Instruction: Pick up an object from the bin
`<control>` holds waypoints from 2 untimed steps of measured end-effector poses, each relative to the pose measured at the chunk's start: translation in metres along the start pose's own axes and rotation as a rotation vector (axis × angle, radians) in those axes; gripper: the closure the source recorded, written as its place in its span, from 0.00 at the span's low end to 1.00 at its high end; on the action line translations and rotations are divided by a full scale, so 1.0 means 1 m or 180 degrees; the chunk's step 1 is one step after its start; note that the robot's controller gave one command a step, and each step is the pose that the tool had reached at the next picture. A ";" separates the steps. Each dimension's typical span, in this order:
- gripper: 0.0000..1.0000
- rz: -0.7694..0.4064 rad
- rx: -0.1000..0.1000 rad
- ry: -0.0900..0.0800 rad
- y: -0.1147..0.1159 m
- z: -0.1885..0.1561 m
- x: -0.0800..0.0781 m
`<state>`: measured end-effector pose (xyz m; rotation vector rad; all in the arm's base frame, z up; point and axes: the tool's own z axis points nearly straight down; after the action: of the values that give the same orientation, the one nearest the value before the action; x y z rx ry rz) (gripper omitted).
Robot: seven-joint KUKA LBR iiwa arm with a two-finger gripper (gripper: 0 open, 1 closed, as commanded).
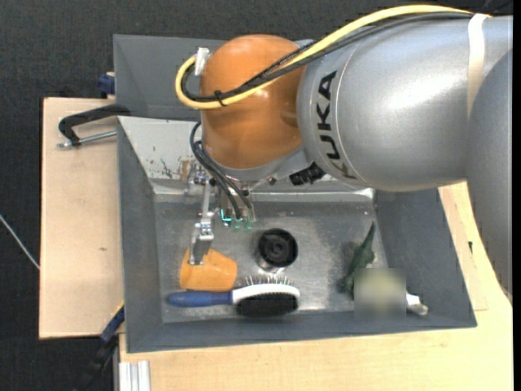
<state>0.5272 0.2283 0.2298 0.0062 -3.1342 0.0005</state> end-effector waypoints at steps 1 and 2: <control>0.00 -0.0425 0.0010 0.0001 -0.055 0.068 0.038; 0.00 -0.0843 0.0009 -0.0013 -0.031 0.157 0.024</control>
Offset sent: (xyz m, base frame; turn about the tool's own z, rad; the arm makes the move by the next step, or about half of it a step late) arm -0.0369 -0.0533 -0.0651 -0.1348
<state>0.5021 0.1971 0.0729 0.4205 -3.1100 0.0035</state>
